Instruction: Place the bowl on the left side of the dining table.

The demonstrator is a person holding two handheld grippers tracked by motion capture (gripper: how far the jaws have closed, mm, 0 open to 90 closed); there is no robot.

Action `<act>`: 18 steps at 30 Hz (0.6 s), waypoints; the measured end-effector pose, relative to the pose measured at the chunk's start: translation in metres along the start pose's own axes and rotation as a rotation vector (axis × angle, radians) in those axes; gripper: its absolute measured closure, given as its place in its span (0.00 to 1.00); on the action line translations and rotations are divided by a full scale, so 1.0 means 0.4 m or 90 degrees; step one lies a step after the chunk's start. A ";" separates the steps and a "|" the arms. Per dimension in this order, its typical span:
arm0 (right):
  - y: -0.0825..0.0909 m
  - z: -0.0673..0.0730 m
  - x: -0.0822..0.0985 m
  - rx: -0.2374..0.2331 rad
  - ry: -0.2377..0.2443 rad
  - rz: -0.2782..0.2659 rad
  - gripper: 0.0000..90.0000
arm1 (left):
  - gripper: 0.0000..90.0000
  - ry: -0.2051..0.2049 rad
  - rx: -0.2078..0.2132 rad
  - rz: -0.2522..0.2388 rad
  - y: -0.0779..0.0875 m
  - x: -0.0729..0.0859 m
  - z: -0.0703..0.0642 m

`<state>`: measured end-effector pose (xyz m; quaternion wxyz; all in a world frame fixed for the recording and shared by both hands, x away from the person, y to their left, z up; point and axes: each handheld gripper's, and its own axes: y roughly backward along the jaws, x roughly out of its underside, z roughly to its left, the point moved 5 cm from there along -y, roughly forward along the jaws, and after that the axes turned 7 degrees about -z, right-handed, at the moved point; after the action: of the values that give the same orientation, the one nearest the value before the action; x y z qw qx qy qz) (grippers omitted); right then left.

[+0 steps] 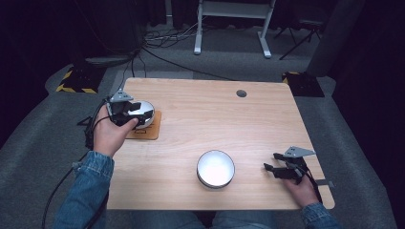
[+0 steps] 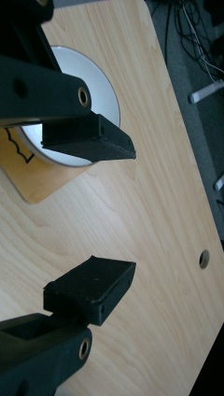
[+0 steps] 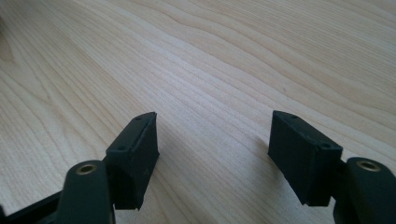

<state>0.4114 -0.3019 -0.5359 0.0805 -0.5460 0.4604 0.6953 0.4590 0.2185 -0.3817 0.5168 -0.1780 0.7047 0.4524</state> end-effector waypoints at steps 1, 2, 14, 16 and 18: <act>0.000 0.001 0.000 0.000 -0.002 0.000 0.37 | 0.45 -0.009 0.007 -0.004 0.007 0.002 -0.015; 0.000 0.001 0.000 0.000 -0.002 0.000 0.37 | 0.44 -0.009 0.007 -0.004 0.007 0.002 -0.015; 0.000 0.000 0.000 0.001 -0.002 -0.001 0.37 | 0.44 -0.050 0.055 -0.010 0.050 0.022 -0.100; 0.000 0.001 0.000 0.001 -0.006 -0.001 0.37 | 0.44 -0.050 0.061 -0.014 0.055 0.026 -0.111; 0.000 0.001 0.000 0.000 -0.003 0.000 0.37 | 0.44 -0.057 0.076 -0.015 0.061 0.034 -0.127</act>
<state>0.4113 -0.3016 -0.5359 0.0817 -0.5445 0.4599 0.6967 0.4071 0.1926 -0.3797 0.5628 -0.1346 0.7042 0.4114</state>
